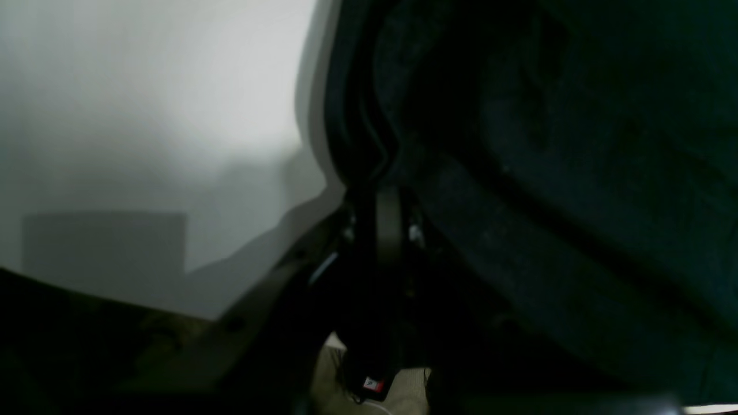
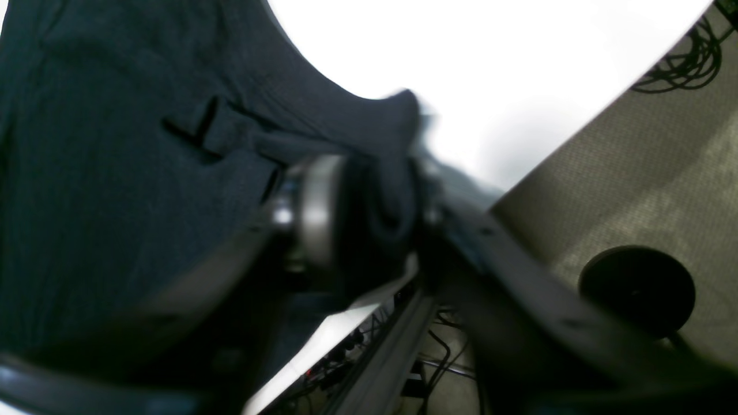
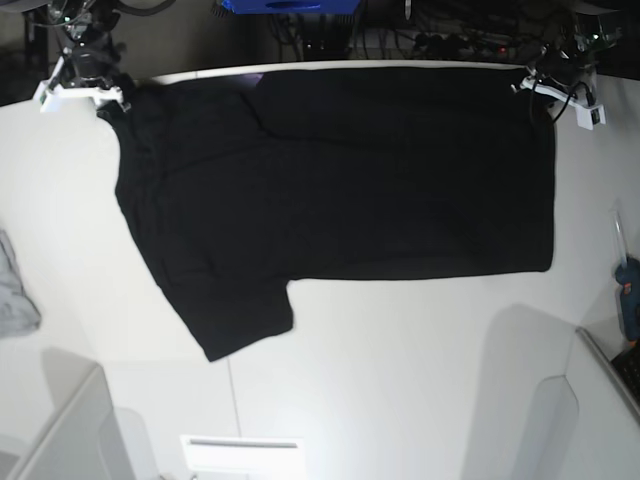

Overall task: Fold the T-shirt properly
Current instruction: 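Pull the held shoulder edge back toward the arms' base, flattening the shirt, then release the shirt and move the right gripper toward the hem corner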

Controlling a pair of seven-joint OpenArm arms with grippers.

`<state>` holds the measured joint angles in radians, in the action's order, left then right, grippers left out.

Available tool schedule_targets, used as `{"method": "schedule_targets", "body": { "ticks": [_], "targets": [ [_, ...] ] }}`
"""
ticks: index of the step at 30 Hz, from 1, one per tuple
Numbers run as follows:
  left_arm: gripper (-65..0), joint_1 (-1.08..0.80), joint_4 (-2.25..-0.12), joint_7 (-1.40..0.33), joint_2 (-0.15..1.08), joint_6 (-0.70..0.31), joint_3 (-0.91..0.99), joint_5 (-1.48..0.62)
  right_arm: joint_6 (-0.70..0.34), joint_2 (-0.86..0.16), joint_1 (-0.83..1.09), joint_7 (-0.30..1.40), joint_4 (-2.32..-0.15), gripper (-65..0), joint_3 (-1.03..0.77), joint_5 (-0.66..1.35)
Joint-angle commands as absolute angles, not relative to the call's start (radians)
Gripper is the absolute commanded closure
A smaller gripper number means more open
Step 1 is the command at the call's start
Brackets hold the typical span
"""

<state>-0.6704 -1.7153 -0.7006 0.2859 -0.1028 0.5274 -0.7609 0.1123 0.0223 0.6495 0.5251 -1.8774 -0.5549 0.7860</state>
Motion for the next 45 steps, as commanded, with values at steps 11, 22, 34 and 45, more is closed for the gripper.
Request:
{"method": "schedule_targets", "body": {
  "ticks": [11, 22, 34, 45],
  "targets": [
    [-54.8, -0.674, -1.73, -0.7, 0.295, -0.101, 0.654, -0.765, 0.11, 0.019, 0.677, 0.444, -1.896, -29.6, -0.565, 0.794],
    [-54.8, -0.67, -1.779, -0.7, 0.3, -0.119, 0.825, -0.768, 0.105, 0.012, 0.662, 0.332, -1.896, -30.6, -0.565, 0.69],
    [-21.1, -0.576, -1.773, -0.7, 0.297, -0.275, 0.814, -0.76, -0.067, 0.012, 0.407, 0.369, -1.876, -30.6, -0.553, 0.498],
    [0.0, -0.527, -1.771, -0.7, 0.315, -0.277, 0.792, -0.759, -0.134, -0.074, 0.105, 0.524, -1.667, -30.0, -0.469, 0.496]
  ]
}}
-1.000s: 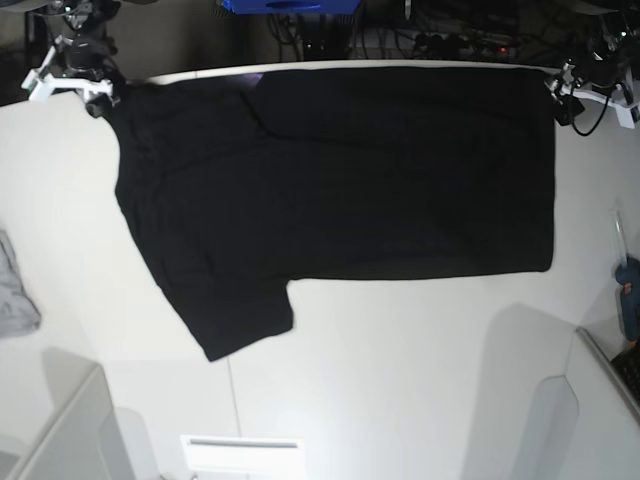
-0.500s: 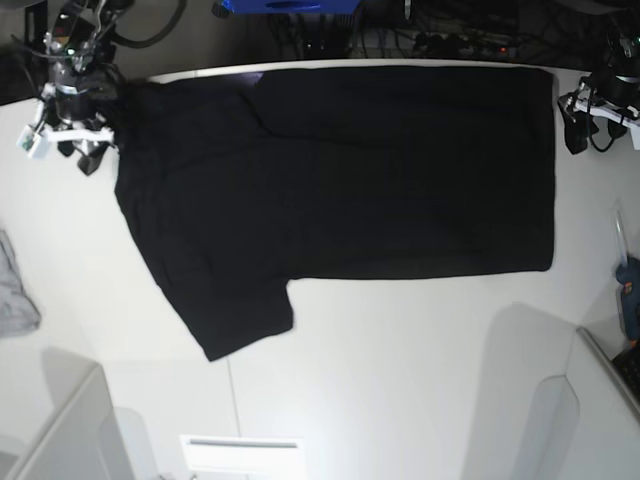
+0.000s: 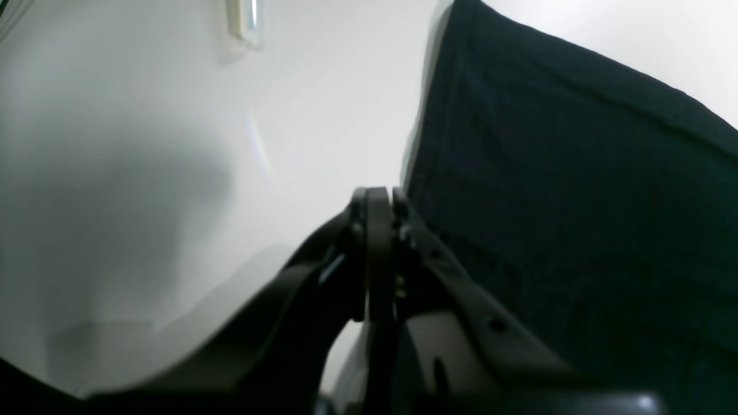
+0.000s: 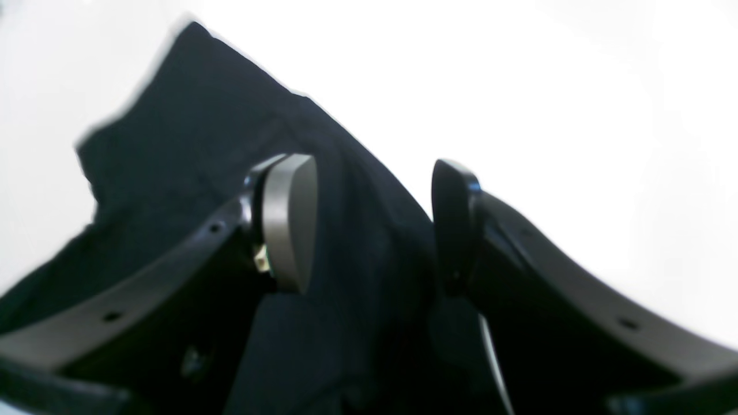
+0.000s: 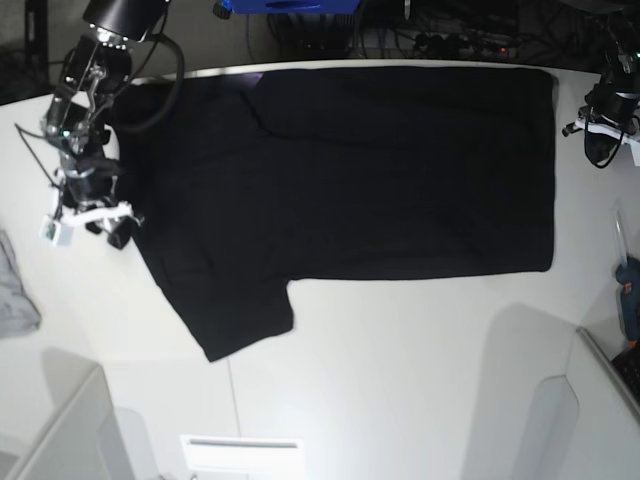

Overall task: Fold the T-shirt properly
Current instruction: 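Release the shirt and move the right gripper toward the hem corner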

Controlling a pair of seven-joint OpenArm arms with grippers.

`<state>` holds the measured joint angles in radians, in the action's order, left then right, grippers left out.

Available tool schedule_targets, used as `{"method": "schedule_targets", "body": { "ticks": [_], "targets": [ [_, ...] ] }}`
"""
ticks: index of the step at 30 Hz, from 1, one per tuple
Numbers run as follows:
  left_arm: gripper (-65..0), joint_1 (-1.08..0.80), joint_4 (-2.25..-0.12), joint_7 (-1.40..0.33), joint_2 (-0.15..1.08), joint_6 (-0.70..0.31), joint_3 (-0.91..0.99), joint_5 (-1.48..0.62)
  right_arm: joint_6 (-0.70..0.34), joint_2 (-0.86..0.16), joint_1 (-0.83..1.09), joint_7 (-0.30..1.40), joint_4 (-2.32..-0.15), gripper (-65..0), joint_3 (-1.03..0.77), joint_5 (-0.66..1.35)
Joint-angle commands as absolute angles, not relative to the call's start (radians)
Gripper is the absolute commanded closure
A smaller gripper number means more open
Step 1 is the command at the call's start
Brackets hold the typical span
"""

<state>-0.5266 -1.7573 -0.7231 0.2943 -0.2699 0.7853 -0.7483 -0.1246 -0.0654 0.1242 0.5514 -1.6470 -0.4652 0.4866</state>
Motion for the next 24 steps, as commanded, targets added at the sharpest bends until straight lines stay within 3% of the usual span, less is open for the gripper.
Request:
{"method": "schedule_targets", "body": {
  "ticks": [1, 11, 16, 21, 24],
  "targets": [
    [0.0, -0.527, -1.771, -0.7, 0.318, -0.277, 0.792, -0.759, -0.134, -0.09, 0.084, 0.524, -1.644, -30.0, -0.441, 0.496],
    [0.0, -0.527, -1.77, -0.7, 0.366, -0.277, 0.792, -0.759, -0.136, -0.139, -0.231, 0.526, -1.248, -31.2, -0.375, 0.498],
    [0.0, -0.529, -1.77, -0.7, 0.372, -0.277, 0.797, -0.759, -0.136, -0.157, -0.372, 0.526, -1.063, -38.6, -0.367, 0.496],
    [0.0, -0.532, -1.745, -0.702, 0.374, -0.277, 0.8, -0.759, -0.136, -0.203, -0.501, 0.496, -0.868, -39.6, -0.206, 0.498],
    [-10.0, -0.529, -1.722, -0.702, 0.374, -0.277, 0.8, -0.759, -0.136, -0.213, -0.556, 0.433, -0.756, -39.6, -0.142, 0.498]
  ]
}}
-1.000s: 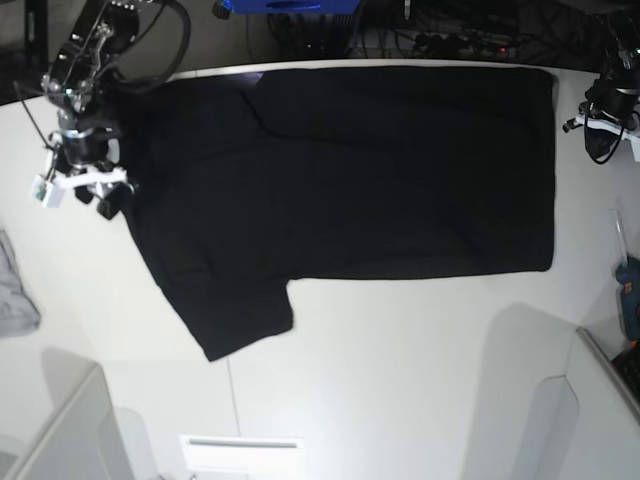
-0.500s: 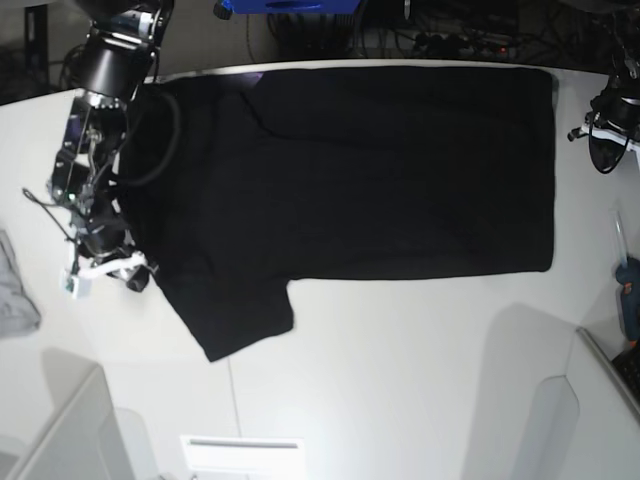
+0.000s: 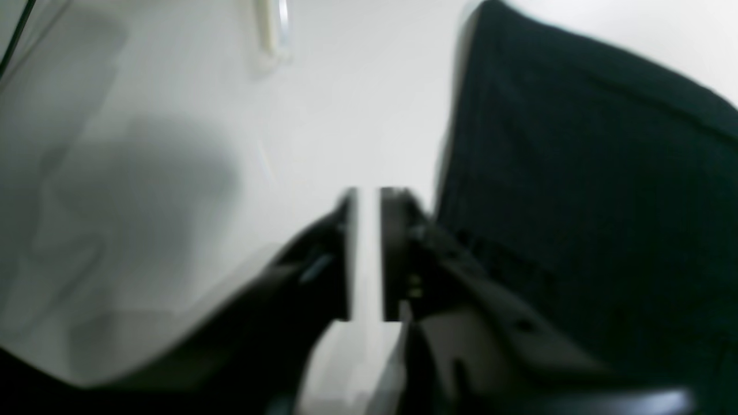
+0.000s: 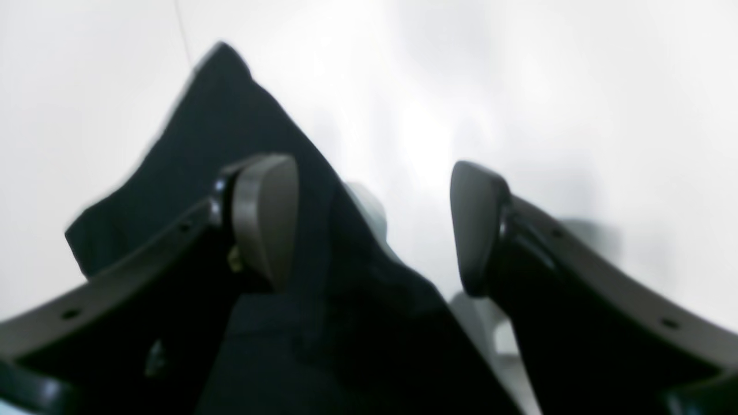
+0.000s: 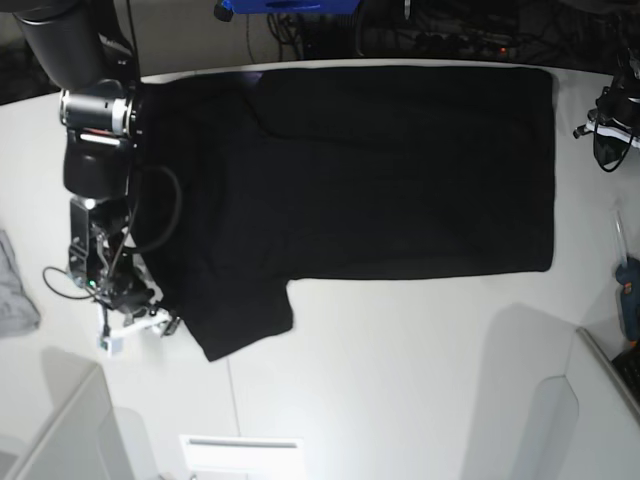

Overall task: Fold the T-shirt properly
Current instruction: 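Release the shirt and move the right gripper toward the hem corner, then grasp the hem corners with both grippers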

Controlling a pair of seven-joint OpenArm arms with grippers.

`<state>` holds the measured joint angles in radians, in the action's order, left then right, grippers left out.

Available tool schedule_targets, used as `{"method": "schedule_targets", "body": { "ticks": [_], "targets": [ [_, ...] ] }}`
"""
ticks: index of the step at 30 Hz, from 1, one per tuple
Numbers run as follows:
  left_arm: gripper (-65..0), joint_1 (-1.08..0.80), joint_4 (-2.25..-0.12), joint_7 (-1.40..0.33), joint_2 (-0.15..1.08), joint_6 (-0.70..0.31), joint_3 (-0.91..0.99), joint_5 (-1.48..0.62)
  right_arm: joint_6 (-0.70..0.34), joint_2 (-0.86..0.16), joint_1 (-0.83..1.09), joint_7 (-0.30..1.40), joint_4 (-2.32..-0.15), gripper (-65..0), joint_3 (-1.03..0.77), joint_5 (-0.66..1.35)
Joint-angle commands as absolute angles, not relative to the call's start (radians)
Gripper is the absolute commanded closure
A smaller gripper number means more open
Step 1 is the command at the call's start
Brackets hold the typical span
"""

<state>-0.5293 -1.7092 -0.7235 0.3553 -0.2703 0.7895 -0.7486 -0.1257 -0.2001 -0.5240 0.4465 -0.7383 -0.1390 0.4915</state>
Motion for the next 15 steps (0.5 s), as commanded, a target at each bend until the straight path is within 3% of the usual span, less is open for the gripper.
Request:
{"method": "schedule_targets", "body": {
  "ticks": [1, 3, 15],
  "targets": [
    [-12.7, -0.529, -1.718, -0.702, 0.374, -0.277, 0.802, -0.759, -0.136, -0.223, -0.573, 0.42, -0.722, -39.6, -0.128, 0.498],
    [-15.6, -0.529, -1.713, -0.702, 0.374, -0.277, 0.802, -0.759, -0.136, -0.236, -0.601, 0.404, -0.656, -39.6, -0.081, 0.498],
    [-15.3, -0.507, -1.701, -0.702, 0.374, -0.277, 0.8, -0.759, -0.217, -0.225, -0.619, 0.406, -0.615, -38.9, 0.085, 0.498]
  ]
}}
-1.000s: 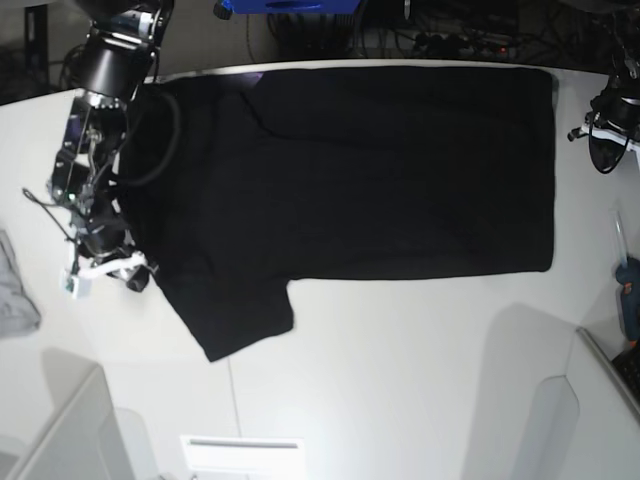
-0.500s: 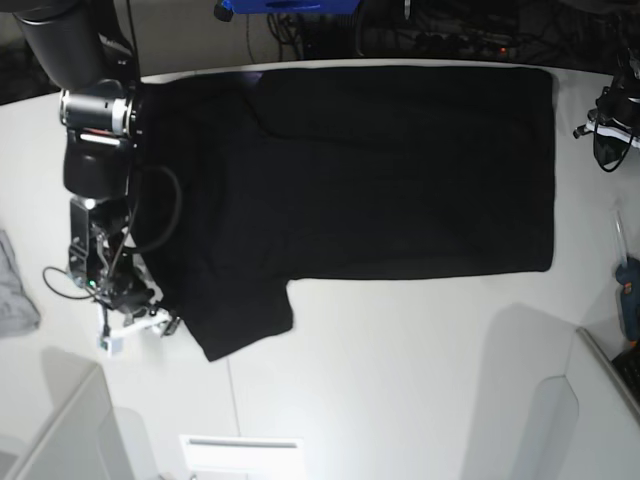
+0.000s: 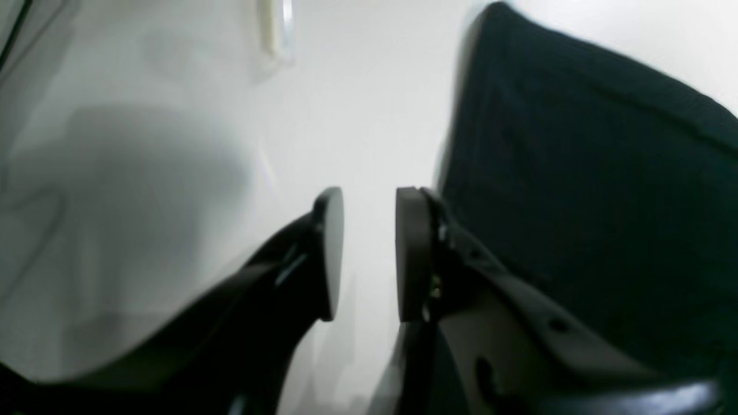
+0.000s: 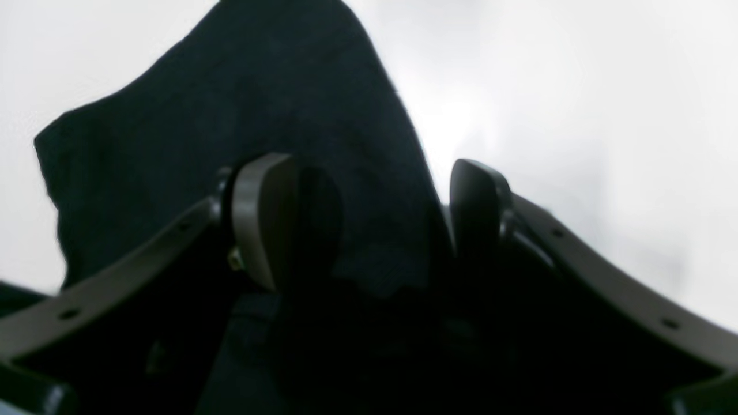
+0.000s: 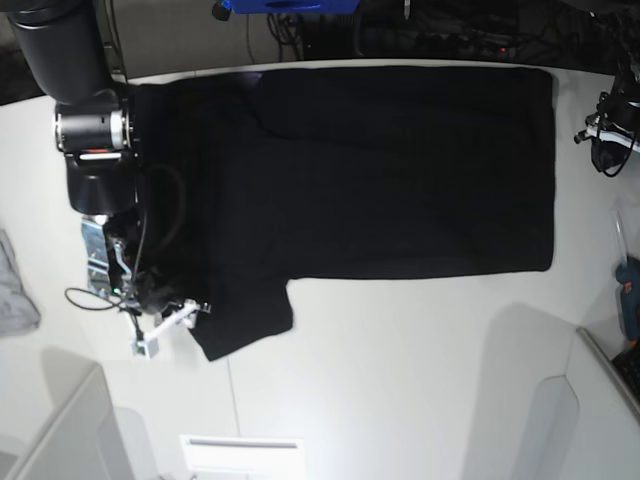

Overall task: Fold the T-shirt properly
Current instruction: 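Grasp the hem corners with both grippers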

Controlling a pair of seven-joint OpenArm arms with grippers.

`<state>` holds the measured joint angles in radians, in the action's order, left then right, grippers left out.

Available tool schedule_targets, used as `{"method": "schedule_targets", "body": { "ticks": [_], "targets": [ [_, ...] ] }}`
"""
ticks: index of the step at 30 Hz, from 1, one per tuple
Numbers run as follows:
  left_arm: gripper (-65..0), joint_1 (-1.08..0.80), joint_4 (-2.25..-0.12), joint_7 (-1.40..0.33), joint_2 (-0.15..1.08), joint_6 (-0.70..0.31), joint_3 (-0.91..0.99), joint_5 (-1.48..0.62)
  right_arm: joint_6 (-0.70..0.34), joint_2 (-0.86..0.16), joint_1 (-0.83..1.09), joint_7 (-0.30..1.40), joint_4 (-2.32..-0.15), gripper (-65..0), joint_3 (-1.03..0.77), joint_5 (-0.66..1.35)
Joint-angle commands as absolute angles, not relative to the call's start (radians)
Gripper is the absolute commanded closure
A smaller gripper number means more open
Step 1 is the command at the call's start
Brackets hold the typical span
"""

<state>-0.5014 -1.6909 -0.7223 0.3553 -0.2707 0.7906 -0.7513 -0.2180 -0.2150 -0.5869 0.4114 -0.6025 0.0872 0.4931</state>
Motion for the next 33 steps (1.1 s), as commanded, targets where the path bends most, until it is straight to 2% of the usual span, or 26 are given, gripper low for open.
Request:
{"method": "schedule_targets", "body": {
  "ticks": [1, 4, 6, 10, 11, 12, 16, 19, 25, 33],
  "targets": [
    [-15.3, -0.506, -1.696, -0.702, 0.374, -0.277, 0.8, -0.759, -0.217, -0.222, -0.619, 0.406, -0.615, -38.9, 0.085, 0.498],
    [-16.5, -0.495, -1.672, -0.702, 0.389, -0.277, 0.792, -0.759, -0.217, -0.222, -0.619, 0.404, -0.615, -35.9, 0.085, 0.498],
    [-16.5, -0.467, -1.641, -0.702, 0.394, -0.275, 0.786, -0.759, -0.217, -0.222, -0.619, 0.404, -0.615, -27.6, 0.085, 0.498],
    [-16.8, -0.409, -1.596, -0.75, 0.435, -0.274, 0.765, -0.759, -0.222, -0.222, -0.619, 0.404, -0.615, -6.8, 0.085, 0.498],
    [-18.1, -0.381, -1.587, -0.786, 0.447, -0.274, 0.762, -0.759, -0.225, -0.222, -0.619, 0.404, -0.615, -1.5, 0.085, 0.498],
    [-21.2, -0.349, -1.573, -0.823, 0.453, -0.274, 0.765, -0.759, -0.225, -0.222, -0.619, 0.404, -0.615, 0.0, 0.085, 0.498],
    [-39.8, -0.209, -1.501, -0.889, 0.456, -0.274, 0.757, -0.759, -0.225, -0.222, -0.619, 0.404, -0.615, 0.0, 0.085, 0.498],
    [-48.2, -0.116, -1.449, -0.895, 0.456, -0.274, 0.737, -0.757, -0.225, -0.222, -0.619, 0.407, -0.616, 0.0, 0.085, 0.498],
    [-46.4, 0.074, -1.36, -0.889, 0.463, -0.274, 0.536, -0.55, -0.225, -0.222, -0.619, 0.406, -0.621, 0.0, 0.085, 0.498],
    [-46.4, 0.229, -1.173, -0.886, 0.441, -0.274, 0.498, -0.495, -0.225, -0.222, -0.618, 0.406, -0.621, 0.0, 0.085, 0.498]
  ]
}}
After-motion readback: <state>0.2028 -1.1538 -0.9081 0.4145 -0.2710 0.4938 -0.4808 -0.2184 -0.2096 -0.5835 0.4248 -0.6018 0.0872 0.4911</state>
